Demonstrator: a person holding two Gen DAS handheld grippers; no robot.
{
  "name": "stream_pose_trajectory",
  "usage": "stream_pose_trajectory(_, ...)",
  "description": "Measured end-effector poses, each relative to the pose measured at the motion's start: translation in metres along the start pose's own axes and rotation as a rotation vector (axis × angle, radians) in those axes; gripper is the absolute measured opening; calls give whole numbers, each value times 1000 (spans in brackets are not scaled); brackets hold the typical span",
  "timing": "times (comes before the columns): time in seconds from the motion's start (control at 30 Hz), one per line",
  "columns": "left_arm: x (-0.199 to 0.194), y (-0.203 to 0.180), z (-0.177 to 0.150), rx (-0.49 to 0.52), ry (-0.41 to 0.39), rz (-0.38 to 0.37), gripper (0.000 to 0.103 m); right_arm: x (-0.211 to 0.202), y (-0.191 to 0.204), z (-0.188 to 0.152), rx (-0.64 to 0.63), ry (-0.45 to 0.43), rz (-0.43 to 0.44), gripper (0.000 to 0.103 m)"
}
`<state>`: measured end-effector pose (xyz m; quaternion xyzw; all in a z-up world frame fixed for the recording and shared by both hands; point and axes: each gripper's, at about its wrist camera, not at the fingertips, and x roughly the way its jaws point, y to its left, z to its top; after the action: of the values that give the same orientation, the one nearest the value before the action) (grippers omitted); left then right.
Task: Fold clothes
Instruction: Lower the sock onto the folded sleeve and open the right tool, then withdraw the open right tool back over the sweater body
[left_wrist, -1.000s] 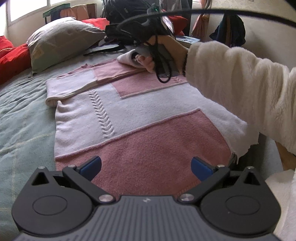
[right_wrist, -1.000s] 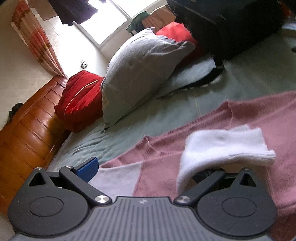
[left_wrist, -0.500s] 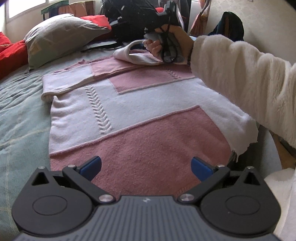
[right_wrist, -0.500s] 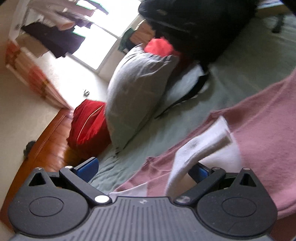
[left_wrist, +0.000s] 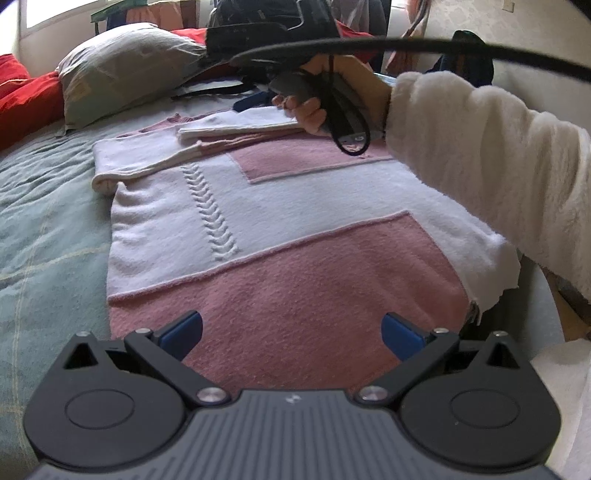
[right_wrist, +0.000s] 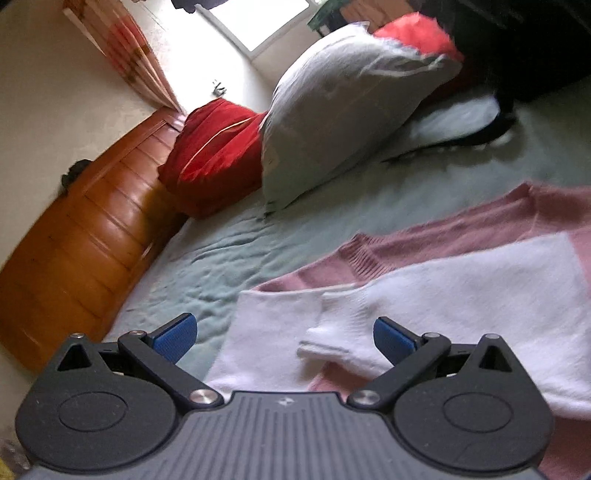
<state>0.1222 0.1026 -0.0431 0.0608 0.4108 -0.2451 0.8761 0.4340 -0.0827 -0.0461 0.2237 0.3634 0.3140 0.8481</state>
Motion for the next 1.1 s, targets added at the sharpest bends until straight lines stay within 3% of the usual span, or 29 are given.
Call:
stream_pose_trajectory(0.07, 0, 2, -1, -7, -2, -1, 102, -3, 5, 1, -40, -6, -53, 98)
stream_pose_trajectory(0.1, 1, 2, -1, -9, -1, -1, 102, -3, 8, 2, -80, 4, -90, 85)
stream_pose_trajectory(0.2, 3, 3, -2, -14, 4, 0, 102, 4, 21, -2, -245, 59, -188, 61)
stream_pose_trajectory(0.4, 5, 3, -1, -13, 9, -10, 102, 23, 45, -31, -578, 152, -294, 52)
stream_pose_trajectory(0.53, 8, 2, 0, -11, 15, -13, 102, 39, 46, -44, -696, 180, -380, 46)
stream_pose_trajectory(0.67, 10, 4, -1, -19, 22, -12, 102, 43, 47, -47, -740, 161, -409, 17)
stream_pose_trajectory(0.8, 13, 5, -1, -24, 28, -9, 102, 36, 53, -49, -751, 136, -389, 16)
stream_pose_trajectory(0.97, 18, 4, 1, -25, 34, -4, 102, 38, 53, -60, -804, 172, -369, 16)
stream_pose_trajectory(1.1, 20, 2, 2, -19, 44, 0, 102, 29, 51, -58, -750, 158, -358, 27)
